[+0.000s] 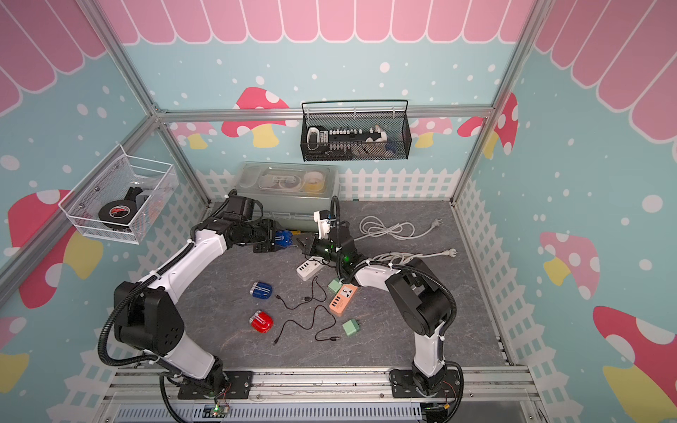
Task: Charge the electric shaver
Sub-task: Insert the charging cable into the electric shaver.
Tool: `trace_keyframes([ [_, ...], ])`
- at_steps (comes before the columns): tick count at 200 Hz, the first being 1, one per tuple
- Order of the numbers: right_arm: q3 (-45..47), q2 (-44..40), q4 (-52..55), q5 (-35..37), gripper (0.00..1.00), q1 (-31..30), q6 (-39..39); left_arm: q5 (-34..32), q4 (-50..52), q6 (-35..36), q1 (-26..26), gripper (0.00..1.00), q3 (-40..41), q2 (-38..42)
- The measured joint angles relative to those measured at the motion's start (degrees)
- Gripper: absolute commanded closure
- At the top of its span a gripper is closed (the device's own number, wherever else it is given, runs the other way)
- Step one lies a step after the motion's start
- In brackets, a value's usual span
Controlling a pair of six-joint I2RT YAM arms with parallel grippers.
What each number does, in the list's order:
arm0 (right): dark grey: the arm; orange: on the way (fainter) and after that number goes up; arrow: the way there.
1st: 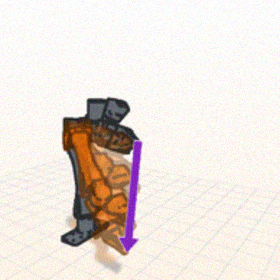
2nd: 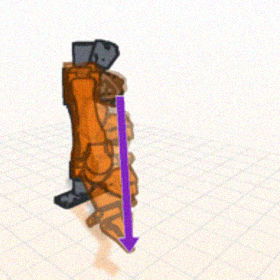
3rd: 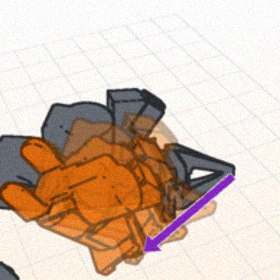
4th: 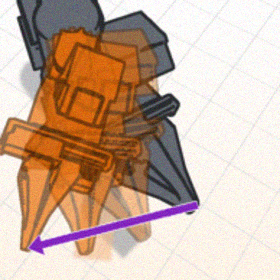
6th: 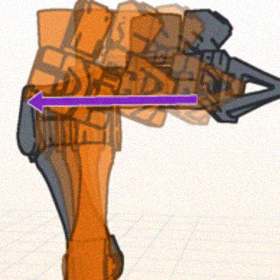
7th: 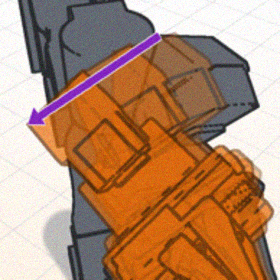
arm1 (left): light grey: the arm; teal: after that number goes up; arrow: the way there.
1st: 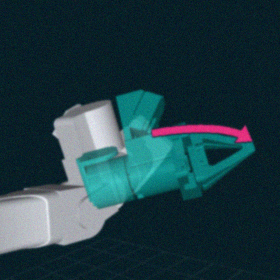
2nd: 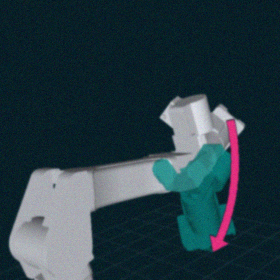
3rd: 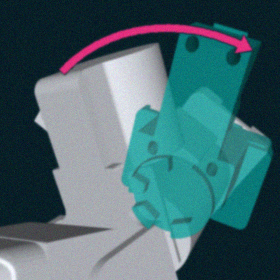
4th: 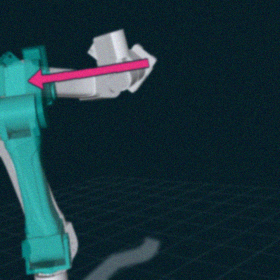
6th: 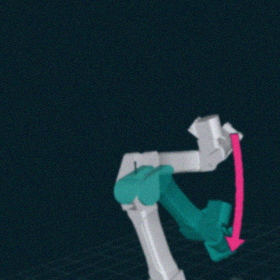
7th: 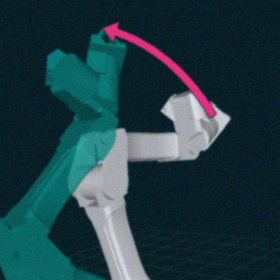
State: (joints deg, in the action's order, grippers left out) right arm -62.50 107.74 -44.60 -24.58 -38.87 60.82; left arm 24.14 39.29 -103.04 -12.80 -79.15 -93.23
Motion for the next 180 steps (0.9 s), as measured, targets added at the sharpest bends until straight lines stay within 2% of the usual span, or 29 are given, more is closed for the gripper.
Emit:
trace_keyframes([
  [60, 0.11, 0.52, 1.05, -4.66, 1.00, 2.67, -0.09, 1.27, 0.52, 0.90, -0.59, 1.00, -0.90, 0.02],
  [95, 0.15, 2.21, -3.50, -7.37, 1.00, 3.34, 3.41, 1.42, 0.44, 1.27, -0.57, 1.00, -0.92, 0.02],
  [180, 3.76, 2.49, -14.60, -7.87, 1.00, 3.37, 10.54, 3.54, -0.24, 1.31, -0.42, 1.00, -0.85, 0.15],
])
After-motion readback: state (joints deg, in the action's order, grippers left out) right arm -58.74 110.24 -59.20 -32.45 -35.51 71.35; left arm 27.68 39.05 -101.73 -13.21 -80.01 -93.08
